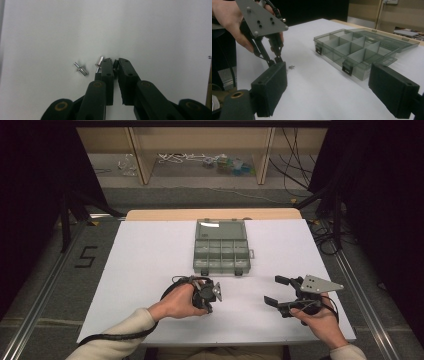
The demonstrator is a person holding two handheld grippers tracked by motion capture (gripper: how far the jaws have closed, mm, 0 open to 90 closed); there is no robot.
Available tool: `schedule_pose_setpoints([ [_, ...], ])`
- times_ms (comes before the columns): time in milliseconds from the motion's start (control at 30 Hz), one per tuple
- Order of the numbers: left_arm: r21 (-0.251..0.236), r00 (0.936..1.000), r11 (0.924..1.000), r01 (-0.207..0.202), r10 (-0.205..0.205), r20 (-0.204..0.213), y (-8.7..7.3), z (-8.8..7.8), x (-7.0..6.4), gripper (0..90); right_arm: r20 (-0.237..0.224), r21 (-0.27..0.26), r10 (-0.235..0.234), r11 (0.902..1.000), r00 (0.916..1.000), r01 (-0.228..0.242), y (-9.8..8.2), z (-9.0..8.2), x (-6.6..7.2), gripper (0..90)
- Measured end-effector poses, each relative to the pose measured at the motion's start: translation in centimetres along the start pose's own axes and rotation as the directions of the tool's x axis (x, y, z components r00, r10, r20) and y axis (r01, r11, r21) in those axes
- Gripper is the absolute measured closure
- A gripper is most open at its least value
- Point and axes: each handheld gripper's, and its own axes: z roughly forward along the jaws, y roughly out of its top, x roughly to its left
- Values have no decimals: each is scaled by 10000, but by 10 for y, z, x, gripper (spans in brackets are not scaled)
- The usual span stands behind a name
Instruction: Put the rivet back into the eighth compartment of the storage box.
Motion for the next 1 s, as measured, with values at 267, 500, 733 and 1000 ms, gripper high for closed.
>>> schedule_pose_setpoints([
  [267,-258,9998,9995,186,-188,-79,-2,-4,1,829,28,-16,-27,10000,10000,27,0,0,0,165],
  [500,-713,9995,9971,282,-293,-135,-2,-11,1,829,29,-42,-11,10000,10000,11,0,0,0,165],
  [733,-1745,9951,9806,898,-957,-261,-4,-16,2,829,-13,-57,7,10000,10000,-7,0,0,0,165],
  [1000,-3006,9831,9390,1672,-1820,-215,-5,-21,5,829,-8,-219,25,9998,10000,-25,0,1,0,165],
])
